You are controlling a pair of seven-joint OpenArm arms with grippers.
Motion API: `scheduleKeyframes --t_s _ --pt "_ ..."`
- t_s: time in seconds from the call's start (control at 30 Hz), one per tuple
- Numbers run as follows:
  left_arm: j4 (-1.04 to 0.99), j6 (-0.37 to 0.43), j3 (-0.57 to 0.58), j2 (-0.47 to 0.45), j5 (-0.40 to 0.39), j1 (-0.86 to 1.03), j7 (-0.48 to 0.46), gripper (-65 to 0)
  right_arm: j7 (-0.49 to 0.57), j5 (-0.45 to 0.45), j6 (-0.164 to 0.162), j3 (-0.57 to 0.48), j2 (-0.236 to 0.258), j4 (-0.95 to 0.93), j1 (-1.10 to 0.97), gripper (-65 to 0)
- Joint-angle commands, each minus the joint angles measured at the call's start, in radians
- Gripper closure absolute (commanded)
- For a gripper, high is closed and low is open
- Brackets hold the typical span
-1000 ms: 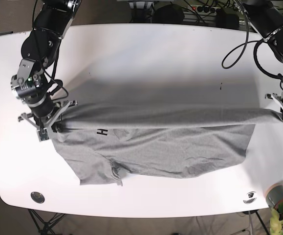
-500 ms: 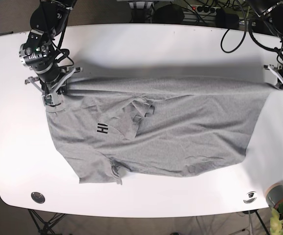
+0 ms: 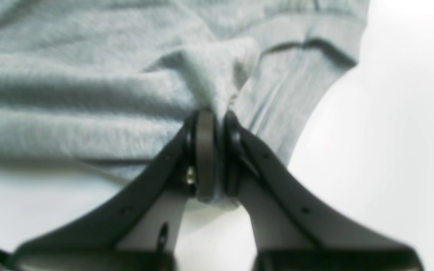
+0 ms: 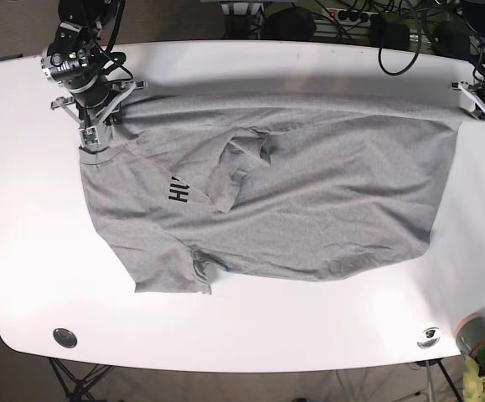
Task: Fold the T-shirt properly
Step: 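Pull the held shirt edge taut with both grippers and release, then move the right gripper along the shirt and grasp the sleeve seam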
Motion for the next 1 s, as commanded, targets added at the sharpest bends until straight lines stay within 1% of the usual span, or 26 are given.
scheduleKeyframes --t_s 0.0,0.27,0.33,0.4,0.43,0.47,0.5,0.57,0.6,0.63,0.67,0.7,0.73,0.8,0.97 --pt "0.019 0.01 -0.016 -0.018 0.012 0.017 -0.004 0.0 0.015 0.004 -0.002 0.002 0.008 0.022 -0.018 -2.1" --pt "0.019 0.01 -0.017 0.002 0.015 0.056 -0.004 0.0 0.016 0.004 -0.002 0.002 0.008 0.022 -0.033 -2.5" --pt "0.019 0.01 -0.014 0.002 0.02 0.056 -0.001 0.0 0.016 0.004 -0.002 0.002 0.008 0.022 -0.033 -3.8" --pt "0.019 0.01 -0.011 0.002 0.022 0.056 0.002 0.0 0.016 0.004 -0.002 0.002 0.004 0.022 -0.033 -7.1" --pt "0.019 0.01 -0.011 0.002 0.022 0.056 0.004 -1.8 0.016 0.002 -0.002 0.003 -0.007 0.022 -0.033 -11.4" --pt "0.019 0.01 -0.009 0.002 0.022 0.056 0.004 -5.3 0.016 0.002 -0.002 0.005 -0.013 0.024 -0.033 -14.6" --pt "0.019 0.01 -0.009 0.0 0.022 0.056 0.004 -11.8 0.016 0.002 -0.003 0.005 -0.018 0.024 -0.033 -19.3" --pt "0.019 0.01 -0.009 -0.001 0.022 0.056 0.004 -28.9 0.016 0.002 -0.003 0.007 -0.019 0.025 -0.033 -30.0" --pt "0.019 0.01 -0.009 -0.001 0.022 0.056 0.004 -34.7 0.016 0.002 -0.003 0.007 -0.021 0.025 -0.033 -33.0" --pt "0.019 0.01 -0.009 -0.001 0.022 0.054 0.004 -44.6 0.021 0.002 -0.003 0.007 -0.021 0.028 -0.033 -38.4" --pt "0.019 0.01 -0.009 -0.001 0.022 0.053 0.004 -49.7 0.028 0.002 -0.003 0.007 -0.021 0.031 -0.033 -41.5" --pt "0.019 0.01 -0.009 -0.001 0.022 0.051 0.004 -51.9 0.035 0.002 -0.003 0.007 -0.022 0.034 -0.033 -43.3" --pt "0.019 0.01 -0.008 -0.001 0.022 0.05 0.002 -52.8 0.045 0.002 -0.003 0.007 -0.024 0.036 -0.033 -45.5" --pt "0.019 0.01 -0.008 -0.003 0.015 0.04 -0.001 -52.6 0.058 0.002 -0.003 0.007 -0.024 0.037 -0.031 -46.6" --pt "0.019 0.01 -0.011 -0.003 0.018 -0.049 0.002 -47.6 0.062 -0.002 -0.01 0.005 -0.019 0.037 0.007 -46.8"
